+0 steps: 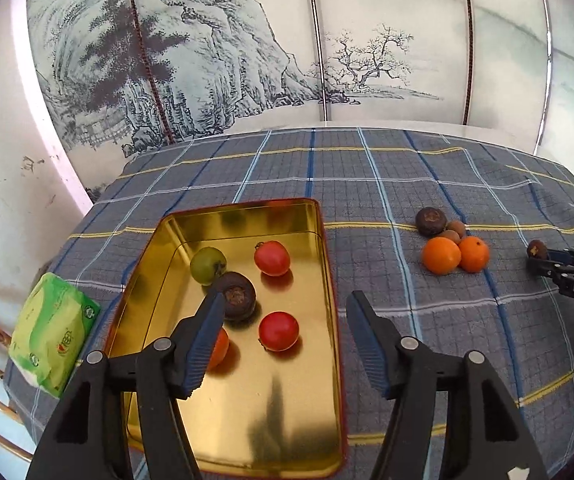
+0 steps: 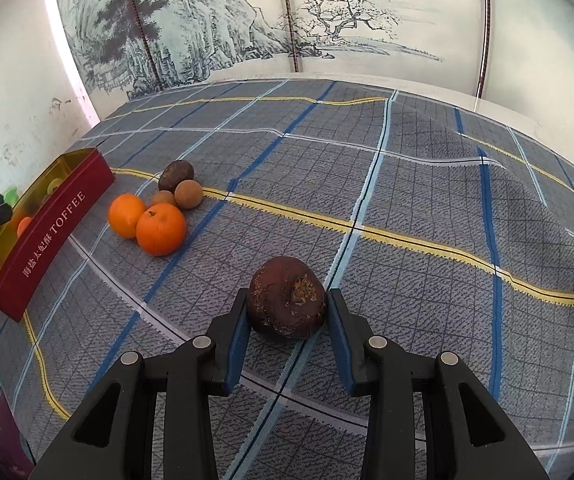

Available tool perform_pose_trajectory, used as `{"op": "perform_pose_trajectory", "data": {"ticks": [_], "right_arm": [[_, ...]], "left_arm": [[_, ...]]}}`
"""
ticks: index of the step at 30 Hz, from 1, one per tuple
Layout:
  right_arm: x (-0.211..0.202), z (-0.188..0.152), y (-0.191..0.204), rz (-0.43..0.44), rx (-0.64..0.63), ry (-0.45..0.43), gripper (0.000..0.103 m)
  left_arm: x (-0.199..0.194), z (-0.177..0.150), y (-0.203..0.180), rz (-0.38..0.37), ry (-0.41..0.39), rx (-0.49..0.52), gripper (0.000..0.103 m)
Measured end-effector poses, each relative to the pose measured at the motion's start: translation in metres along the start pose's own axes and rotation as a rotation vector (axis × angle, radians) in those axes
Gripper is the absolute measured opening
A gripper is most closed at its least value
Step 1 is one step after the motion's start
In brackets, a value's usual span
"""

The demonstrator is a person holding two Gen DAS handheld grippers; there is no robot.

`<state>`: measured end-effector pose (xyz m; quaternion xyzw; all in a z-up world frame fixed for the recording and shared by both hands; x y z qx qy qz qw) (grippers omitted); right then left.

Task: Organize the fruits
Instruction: 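Carry the large brown fruit into the gold tin and open the right gripper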

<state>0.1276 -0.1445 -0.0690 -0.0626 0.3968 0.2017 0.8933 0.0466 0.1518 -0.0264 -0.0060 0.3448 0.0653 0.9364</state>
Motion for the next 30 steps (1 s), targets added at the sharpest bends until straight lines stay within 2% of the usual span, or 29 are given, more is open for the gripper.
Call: {"op": "perform_pose_trajectory", "data": {"ticks": [6, 11, 15, 17, 24, 30], "right_arm": [[-0.003, -0.002, 0.008, -0.020, -0.025, 0.009, 0.038], [-0.010, -0.006, 0.021, 0.013, -0.016, 0.009, 0.038], [-0.020, -0.007, 0.033, 0.049, -0.013, -0.002, 0.038], [-0.026, -0.005, 0.042, 0.072, -0.015, -0.011, 0.038], [-0.047, 0.017, 0.096, 0.163, -0.079, -0.059, 0.038], [-0.056, 0.039, 0.152, 0.255, -0.166, -0.090, 0.038]], "left_arm": [[-0.015, -0.005, -0.004, 0.003, -0.015, 0.008, 0.067], [-0.025, -0.007, -0.001, 0.008, -0.028, 0.005, 0.069], [-0.030, -0.010, 0.003, 0.010, -0.027, -0.008, 0.076], [-0.033, -0.013, 0.007, 0.016, -0.029, -0.017, 0.077], [-0.051, -0.027, 0.035, 0.029, -0.028, -0.083, 0.081], [-0.067, -0.041, 0.060, 0.073, -0.034, -0.134, 0.081]]}}
Point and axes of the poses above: each gripper's, at about its wrist camera, not at the fingertips, and x roughly the way its jaws point, y to its left, z to its top, the point moved 1 cm from there along x, roughly the way its jaws point, and after that the axes turned 7 degrees about -x, right-handed, at the moved point
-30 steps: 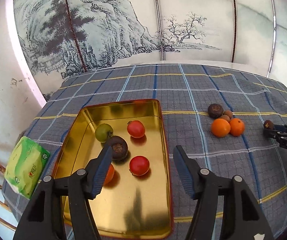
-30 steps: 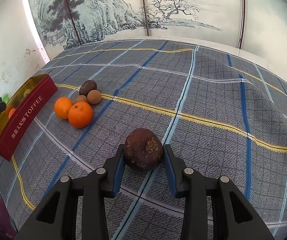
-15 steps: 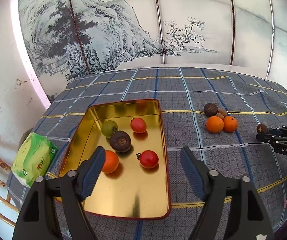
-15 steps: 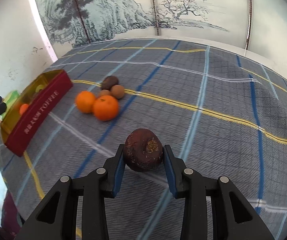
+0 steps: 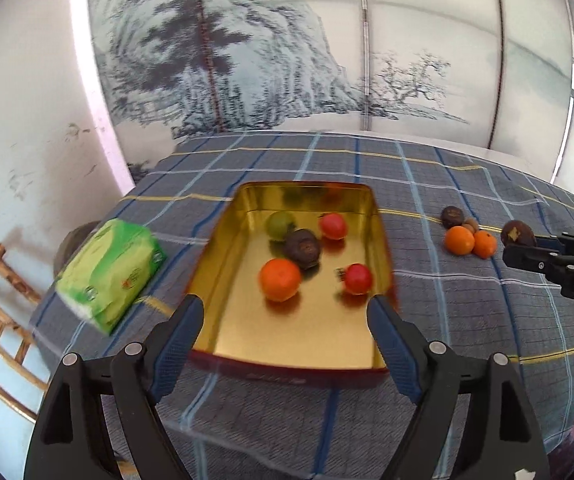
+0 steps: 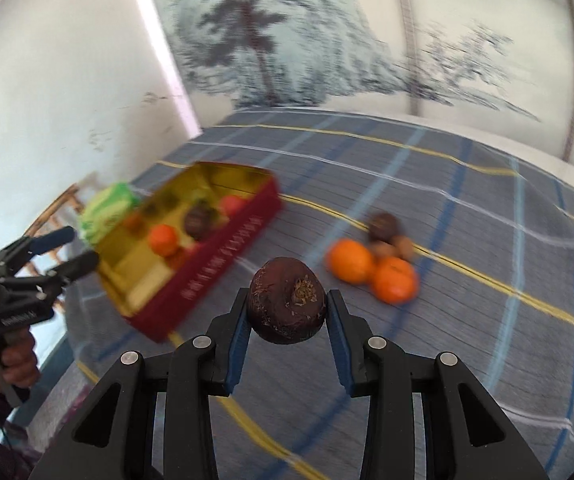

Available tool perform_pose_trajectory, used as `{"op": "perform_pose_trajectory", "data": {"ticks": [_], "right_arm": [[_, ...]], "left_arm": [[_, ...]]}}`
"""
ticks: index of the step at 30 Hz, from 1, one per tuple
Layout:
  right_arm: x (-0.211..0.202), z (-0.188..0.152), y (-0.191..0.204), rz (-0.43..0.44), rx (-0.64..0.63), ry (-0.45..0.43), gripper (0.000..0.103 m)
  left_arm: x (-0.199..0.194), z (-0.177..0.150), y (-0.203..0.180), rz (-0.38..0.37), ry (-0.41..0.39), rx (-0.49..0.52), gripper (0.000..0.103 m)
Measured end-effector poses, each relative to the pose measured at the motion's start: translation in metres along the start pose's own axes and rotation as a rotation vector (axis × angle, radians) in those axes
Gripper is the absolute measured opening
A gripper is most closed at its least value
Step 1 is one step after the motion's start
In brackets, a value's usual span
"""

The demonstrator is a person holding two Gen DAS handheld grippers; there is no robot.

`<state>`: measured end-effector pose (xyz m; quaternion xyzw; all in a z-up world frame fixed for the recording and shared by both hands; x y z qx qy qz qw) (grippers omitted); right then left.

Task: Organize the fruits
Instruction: 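Carry the large brown fruit into the gold tin and open the right gripper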

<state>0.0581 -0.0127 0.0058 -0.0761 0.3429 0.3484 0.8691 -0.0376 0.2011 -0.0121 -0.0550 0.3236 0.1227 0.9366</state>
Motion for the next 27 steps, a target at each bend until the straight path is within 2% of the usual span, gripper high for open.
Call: {"op": "perform_pose_trajectory", "data": {"ticks": [7, 14, 27], "right_arm": [[0.030, 0.025, 0.058, 0.100, -0.091, 0.016, 0.038], [0.067, 0.037, 0.097, 0.194, -0.124, 0.067, 0.038], [0.119, 0.043, 0.137, 0.260, -0.146, 0.161, 0.038]], "left_arm": [[-0.007, -0.007, 0.024, 0.021, 0.006, -0.039, 0.081], [-0.014, -0.012, 0.041, 0.010, 0.003, -0.060, 0.081], [-0.006, -0.024, 0.061, -0.002, 0.044, -0.101, 0.081]]}}
Point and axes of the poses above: each gripper's, at about its wrist camera, not at the fingertips, and x roughly the way its jaws point, y to its left, z to its top, the point moved 1 cm from there along x, roughly the way its jaws point, and after that the axes turned 7 degrees about -x, right-handed, at the moved point
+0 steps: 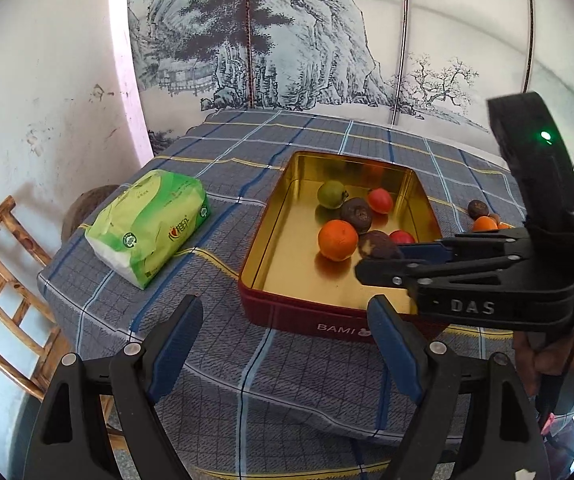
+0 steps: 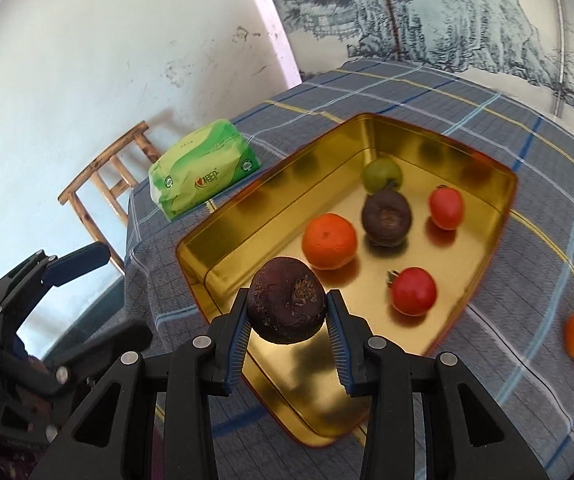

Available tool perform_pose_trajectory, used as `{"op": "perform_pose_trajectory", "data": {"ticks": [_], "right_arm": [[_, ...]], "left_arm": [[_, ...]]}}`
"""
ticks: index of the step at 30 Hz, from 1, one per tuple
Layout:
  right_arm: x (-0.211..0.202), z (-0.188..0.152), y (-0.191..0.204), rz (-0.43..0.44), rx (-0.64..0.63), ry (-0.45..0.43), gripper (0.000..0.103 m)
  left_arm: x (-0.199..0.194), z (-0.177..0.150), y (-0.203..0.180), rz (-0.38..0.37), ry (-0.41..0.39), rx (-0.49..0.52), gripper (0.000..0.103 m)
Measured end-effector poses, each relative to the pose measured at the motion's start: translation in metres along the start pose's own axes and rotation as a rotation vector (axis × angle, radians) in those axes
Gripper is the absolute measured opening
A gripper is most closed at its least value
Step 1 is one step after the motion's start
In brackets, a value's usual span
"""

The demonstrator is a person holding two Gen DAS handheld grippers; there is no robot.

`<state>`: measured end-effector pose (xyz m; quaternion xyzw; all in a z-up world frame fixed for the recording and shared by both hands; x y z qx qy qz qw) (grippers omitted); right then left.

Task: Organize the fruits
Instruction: 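Carry the large brown fruit into the gold tin and open the right gripper, then move both grippers back to the fruits and grasp the orange with the left gripper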

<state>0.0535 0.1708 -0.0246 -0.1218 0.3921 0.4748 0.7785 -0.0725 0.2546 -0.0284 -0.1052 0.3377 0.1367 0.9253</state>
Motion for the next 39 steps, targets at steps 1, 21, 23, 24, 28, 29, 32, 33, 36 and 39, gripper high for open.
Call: {"op": "perform_pose_trajectory", "data": {"ticks": [1, 21, 23, 24, 28, 29, 32, 33, 36, 39], "right_arm": [[0.003, 0.003, 0.002, 0.001, -0.004, 0.005, 0.038], [0.031, 0.027, 0.007, 0.084, 0.064, 0.001, 0.039], [0.024, 0.028, 0.008, 0.087, 0.057, -0.020, 0.039], [0.018, 0.027, 0.009, 0.083, 0.047, -0.033, 0.039], [-0.003, 0.015, 0.006, 0.047, 0.027, -0.068, 0.040], [-0.010, 0.009, 0.004, 0.025, 0.023, -0.076, 0.042], [-0.031, -0.012, -0.009, -0.048, 0.023, -0.092, 0.050], [-0.038, -0.019, -0.016, -0.068, 0.032, -0.094, 0.051], [-0.058, -0.044, -0.042, -0.141, 0.085, -0.096, 0.054], [-0.080, -0.072, -0.077, -0.250, 0.140, -0.087, 0.055]], "left_arm": [[0.000, 0.000, 0.001, -0.001, 0.000, -0.002, 0.081], [0.002, -0.003, 0.016, 0.030, 0.005, -0.026, 0.081], [0.000, -0.003, 0.014, 0.028, 0.004, -0.021, 0.081], [-0.001, -0.003, 0.012, 0.026, 0.002, -0.016, 0.081], [-0.005, -0.002, 0.004, 0.024, -0.010, 0.007, 0.081], [-0.005, -0.002, 0.002, 0.023, -0.010, 0.014, 0.082], [-0.006, -0.002, -0.007, 0.017, -0.013, 0.035, 0.085], [-0.006, -0.002, -0.010, 0.014, -0.012, 0.040, 0.085], [-0.005, -0.002, -0.022, 0.004, -0.009, 0.066, 0.085], [-0.004, -0.003, -0.037, -0.010, -0.005, 0.100, 0.086]]}}
Point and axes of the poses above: each gripper's, at about its wrist camera, not at the fingertips, and x roughly the way its jaws point, y to its left, z to its top, the point moved 1 cm from there along x, roughly the way its jaws point, and after that the axes turned 7 degrees about -x, right-handed, at the moved point
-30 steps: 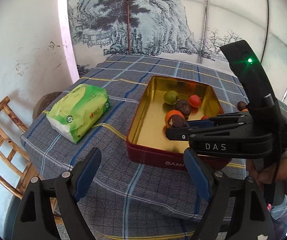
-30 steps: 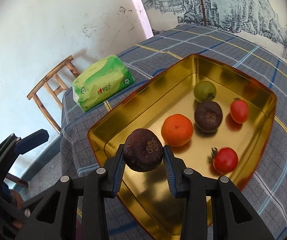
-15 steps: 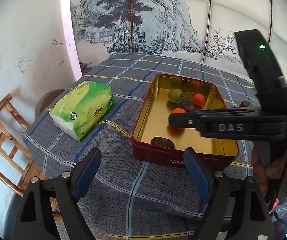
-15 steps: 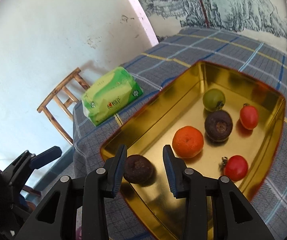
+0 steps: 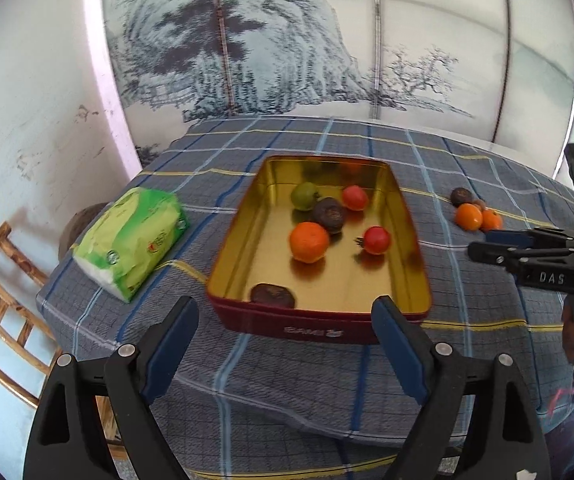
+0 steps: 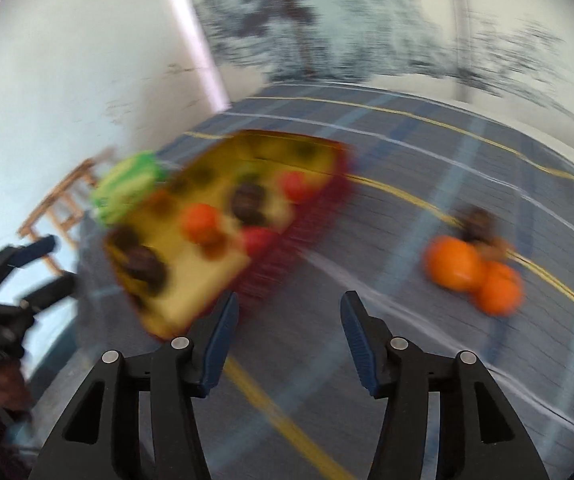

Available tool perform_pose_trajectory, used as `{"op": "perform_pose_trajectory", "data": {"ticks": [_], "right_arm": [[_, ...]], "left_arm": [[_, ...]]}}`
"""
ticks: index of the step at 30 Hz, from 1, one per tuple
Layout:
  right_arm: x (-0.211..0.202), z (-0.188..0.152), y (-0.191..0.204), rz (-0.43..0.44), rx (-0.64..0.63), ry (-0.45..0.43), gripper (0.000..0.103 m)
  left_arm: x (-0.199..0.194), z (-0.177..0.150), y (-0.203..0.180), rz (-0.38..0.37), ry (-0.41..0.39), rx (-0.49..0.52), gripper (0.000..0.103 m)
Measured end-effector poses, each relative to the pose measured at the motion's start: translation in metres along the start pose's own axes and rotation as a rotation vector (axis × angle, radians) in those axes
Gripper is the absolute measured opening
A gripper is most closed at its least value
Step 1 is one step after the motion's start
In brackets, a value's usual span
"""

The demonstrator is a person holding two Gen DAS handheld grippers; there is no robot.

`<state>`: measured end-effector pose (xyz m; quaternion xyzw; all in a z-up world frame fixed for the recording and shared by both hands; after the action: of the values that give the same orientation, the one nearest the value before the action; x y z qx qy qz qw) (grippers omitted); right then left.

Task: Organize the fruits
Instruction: 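Move both grippers back to the fruits and grasp the orange with the left gripper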

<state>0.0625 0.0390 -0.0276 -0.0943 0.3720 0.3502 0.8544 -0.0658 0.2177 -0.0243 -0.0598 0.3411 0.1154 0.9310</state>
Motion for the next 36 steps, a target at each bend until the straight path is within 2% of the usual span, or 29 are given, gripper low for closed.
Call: {"op": "perform_pose_trajectory", "data": {"ticks": [4, 11, 15, 21, 24, 28, 34, 36], "right_arm": [[-0.017, -0.021, -0.051, -0.106, 0.082, 0.010, 0.059], [-0.043, -0.050, -0.124, -0.330, 0.161, 0.032, 0.072], [-0.052, -0.062, -0.158, -0.404, 0.224, 0.045, 0.077], [-0.056, -0.077, -0.195, -0.533, 0.285, 0.097, 0.092], [-0.056, -0.084, -0.208, -0.547, 0.322, 0.135, 0.094], [-0.056, -0.085, -0.216, -0.508, 0.349, 0.139, 0.097], [-0.056, -0.086, -0.214, -0.509, 0.344, 0.138, 0.100], [-0.056, -0.087, -0.214, -0.514, 0.345, 0.131, 0.101]], "left_arm": [[0.001, 0.001, -0.021, -0.009, -0.003, 0.055, 0.087], [0.006, 0.006, -0.057, -0.018, -0.005, 0.138, 0.089], [0.012, 0.010, -0.078, -0.022, -0.002, 0.179, 0.090], [0.024, 0.014, -0.108, -0.034, 0.003, 0.241, 0.092], [0.031, 0.014, -0.122, -0.048, 0.017, 0.269, 0.092], [0.043, 0.019, -0.145, -0.104, 0.049, 0.301, 0.092], [0.065, 0.030, -0.175, -0.164, 0.069, 0.343, 0.092], [0.078, 0.038, -0.181, -0.195, 0.099, 0.325, 0.085]]}}
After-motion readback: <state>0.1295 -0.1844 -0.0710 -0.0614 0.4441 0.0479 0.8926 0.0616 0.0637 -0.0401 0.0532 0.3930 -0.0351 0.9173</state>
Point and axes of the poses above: each gripper's, at about its wrist camera, not at the fingertips, and x roughly the way its jaws point, y to its left, z to its top, the point moved 1 cm from there along x, roughly the way its jaws point, and after that the axes turned 7 degrees about -x, right-handed, at the moved point
